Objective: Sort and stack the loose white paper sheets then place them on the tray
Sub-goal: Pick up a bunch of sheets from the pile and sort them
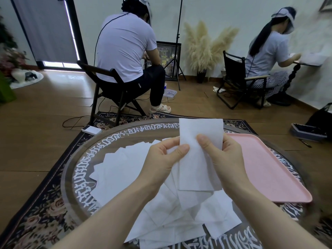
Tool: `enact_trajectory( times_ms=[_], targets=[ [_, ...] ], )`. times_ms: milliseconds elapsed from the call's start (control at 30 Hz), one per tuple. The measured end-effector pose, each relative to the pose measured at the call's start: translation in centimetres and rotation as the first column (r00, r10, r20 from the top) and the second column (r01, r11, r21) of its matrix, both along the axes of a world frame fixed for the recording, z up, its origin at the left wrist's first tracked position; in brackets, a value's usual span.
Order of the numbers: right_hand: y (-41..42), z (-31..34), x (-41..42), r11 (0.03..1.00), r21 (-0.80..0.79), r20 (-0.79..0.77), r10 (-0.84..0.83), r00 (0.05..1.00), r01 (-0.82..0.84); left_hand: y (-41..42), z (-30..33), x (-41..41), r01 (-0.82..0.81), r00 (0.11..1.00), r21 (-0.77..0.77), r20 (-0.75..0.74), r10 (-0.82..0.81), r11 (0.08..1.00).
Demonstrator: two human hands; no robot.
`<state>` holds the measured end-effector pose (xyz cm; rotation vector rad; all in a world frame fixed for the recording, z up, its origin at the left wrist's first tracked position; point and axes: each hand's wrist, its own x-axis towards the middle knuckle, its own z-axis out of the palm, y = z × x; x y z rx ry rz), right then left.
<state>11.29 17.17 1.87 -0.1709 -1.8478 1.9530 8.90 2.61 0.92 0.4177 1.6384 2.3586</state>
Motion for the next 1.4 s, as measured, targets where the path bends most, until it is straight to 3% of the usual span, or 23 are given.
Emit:
enact_trajectory(
  times_ms=[400,500,600,800,1100,1267,1400],
  targets=[
    [0.8,0.6,-0.2,0.999,0.022,-0.037,0.026,0.999,-0.025,-0.6,0.4,-0.5,-0.032,0.999,0.029,0.014,0.032,0.999],
    [2.1,0.9,-0.5,0.976,-0.056,0.056,0.215,0.975,-0.212,-1.3,0.7,-0.9,0.0,1.0,0.059,0.007,-0.001,0.998],
    [2.5,0.6,-0.4,0.926,0.0,0.067,0.377,0.924,-0.378,-1.6,0.2,-1.2,-0.029,1.0,-0.007,0.002,0.029,1.0],
    [2.1,-0.1,0.1,0.935,0.054,0.027,0.35,0.936,-0.351,-1.8,-0.4,-1.3,-0.025,0.999,-0.119,-0.042,0.02,0.993],
    [1.2,-0.5,0.4,0.934,-0.008,0.128,0.354,0.926,-0.356,-1.6,-0.1,-0.9,-0.004,0.999,-0.03,0.04,0.005,1.0],
    [1.0,-0.4,0.2,0.974,-0.124,0.079,0.201,0.976,-0.19,-1.7,0.2,-0.5,0.053,0.998,-0.002,0.046,-0.053,0.999],
    [0.9,-0.4,0.0,0.964,-0.265,0.049,0.05,0.998,-0.035,-1.6,0.1,-0.6,0.006,1.0,-0.017,0.014,-0.005,1.0]
  ],
)
